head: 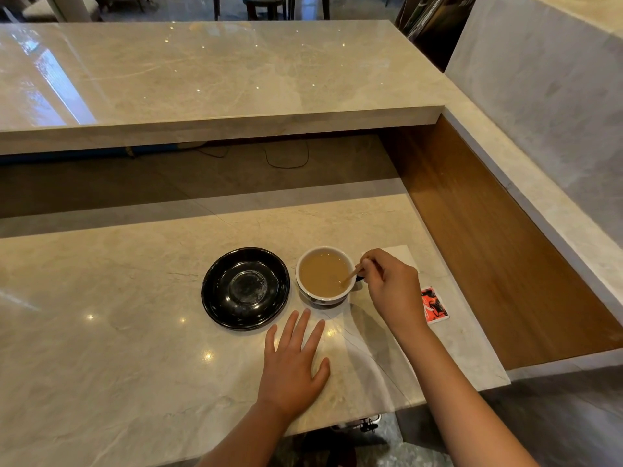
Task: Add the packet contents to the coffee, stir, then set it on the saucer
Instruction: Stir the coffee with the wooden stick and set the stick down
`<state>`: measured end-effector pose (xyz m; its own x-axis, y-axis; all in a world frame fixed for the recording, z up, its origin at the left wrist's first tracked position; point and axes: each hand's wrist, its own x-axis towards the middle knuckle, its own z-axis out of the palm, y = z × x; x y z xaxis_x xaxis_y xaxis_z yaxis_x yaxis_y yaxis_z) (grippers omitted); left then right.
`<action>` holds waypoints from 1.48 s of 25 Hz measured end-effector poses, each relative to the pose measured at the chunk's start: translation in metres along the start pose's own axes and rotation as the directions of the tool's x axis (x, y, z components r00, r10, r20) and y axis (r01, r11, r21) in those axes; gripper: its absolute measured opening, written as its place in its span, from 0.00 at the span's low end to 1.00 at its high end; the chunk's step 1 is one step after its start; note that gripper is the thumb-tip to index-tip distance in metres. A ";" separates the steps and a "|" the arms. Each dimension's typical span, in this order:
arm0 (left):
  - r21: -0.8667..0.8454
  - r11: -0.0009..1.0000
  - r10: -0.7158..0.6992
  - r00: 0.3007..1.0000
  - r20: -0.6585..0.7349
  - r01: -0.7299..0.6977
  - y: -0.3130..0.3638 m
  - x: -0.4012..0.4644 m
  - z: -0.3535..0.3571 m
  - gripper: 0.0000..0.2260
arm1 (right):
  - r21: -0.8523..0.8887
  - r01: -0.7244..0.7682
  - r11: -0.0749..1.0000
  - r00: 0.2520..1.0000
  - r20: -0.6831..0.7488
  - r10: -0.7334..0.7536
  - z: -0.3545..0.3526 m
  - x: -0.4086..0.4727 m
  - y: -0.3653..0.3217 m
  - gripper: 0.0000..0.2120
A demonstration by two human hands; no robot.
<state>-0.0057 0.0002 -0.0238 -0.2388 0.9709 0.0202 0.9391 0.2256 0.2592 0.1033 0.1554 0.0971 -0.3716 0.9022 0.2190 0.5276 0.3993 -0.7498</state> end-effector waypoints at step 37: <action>-0.002 1.000 0.014 0.999 -0.030 -0.014 -0.001 0.000 0.003 0.26 | 0.308 -0.191 0.932 0.967 -0.105 0.233 -0.026 -0.008 0.009 0.09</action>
<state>-0.0060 0.0002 -0.0269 -0.2326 0.9711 0.0529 0.9420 0.2114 0.2606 0.1305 0.1557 0.1051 -0.1565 0.9823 0.1026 0.3272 0.1496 -0.9330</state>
